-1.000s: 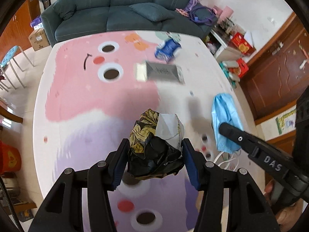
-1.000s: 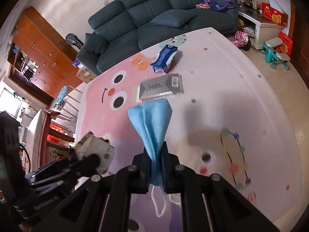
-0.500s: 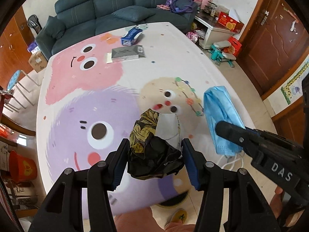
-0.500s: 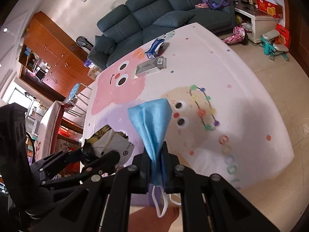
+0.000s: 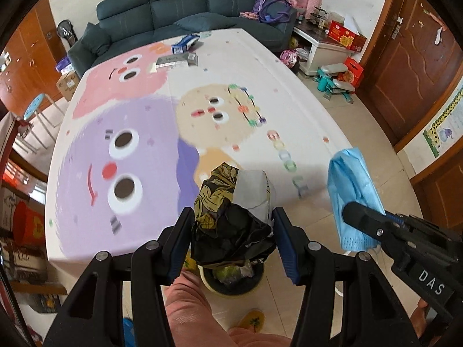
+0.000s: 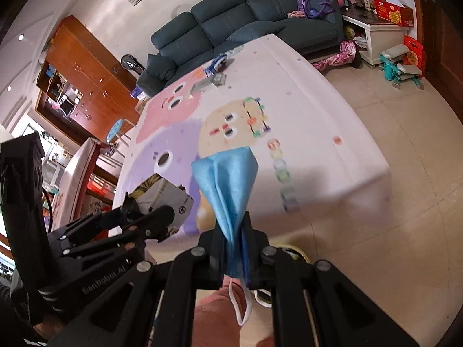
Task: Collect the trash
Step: 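Carry bag and blue mask over the bin and open both tools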
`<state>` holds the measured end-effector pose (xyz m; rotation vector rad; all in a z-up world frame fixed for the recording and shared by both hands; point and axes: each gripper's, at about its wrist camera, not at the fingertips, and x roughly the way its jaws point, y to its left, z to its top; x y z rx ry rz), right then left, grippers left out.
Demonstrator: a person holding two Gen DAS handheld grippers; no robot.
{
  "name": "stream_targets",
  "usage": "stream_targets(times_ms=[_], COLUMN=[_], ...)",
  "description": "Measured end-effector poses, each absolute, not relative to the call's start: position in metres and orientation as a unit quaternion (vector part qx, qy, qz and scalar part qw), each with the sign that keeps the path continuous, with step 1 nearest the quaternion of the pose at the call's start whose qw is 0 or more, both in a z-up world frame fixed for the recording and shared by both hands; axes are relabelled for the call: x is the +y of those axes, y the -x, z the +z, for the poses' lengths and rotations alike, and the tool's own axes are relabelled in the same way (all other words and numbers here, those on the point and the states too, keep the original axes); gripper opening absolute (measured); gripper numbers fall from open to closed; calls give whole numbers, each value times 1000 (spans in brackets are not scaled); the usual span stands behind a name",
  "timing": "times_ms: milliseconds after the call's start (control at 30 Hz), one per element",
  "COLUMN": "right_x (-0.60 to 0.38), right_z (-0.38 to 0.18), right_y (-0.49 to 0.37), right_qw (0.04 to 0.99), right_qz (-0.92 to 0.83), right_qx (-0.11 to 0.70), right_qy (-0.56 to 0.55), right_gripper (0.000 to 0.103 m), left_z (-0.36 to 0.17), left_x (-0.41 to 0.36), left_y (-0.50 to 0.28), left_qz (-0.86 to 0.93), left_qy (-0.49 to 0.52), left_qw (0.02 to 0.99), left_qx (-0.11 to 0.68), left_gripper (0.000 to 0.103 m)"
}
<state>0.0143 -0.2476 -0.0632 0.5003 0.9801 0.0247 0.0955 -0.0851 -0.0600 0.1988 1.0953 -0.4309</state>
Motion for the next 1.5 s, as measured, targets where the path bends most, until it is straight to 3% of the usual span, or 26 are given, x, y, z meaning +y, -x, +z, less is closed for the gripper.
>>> stream_targets(times_ms=[667,1500], right_x=[-231,-211], right_z=[-133,-341], right_y=[45,53], right_qw=[819,773], right_qz=[-13,-55], right_qx=[515,572], right_qy=[-252,-270], right_gripper=[9,9], left_z=[-117,-325], left_x=[-63,-57], left_y=[-20,-12], left_qz=[-200,-204], left_qy=[-134,-145], left_qw=[789,761], left_qx=[565,598], left_gripper=[53,53])
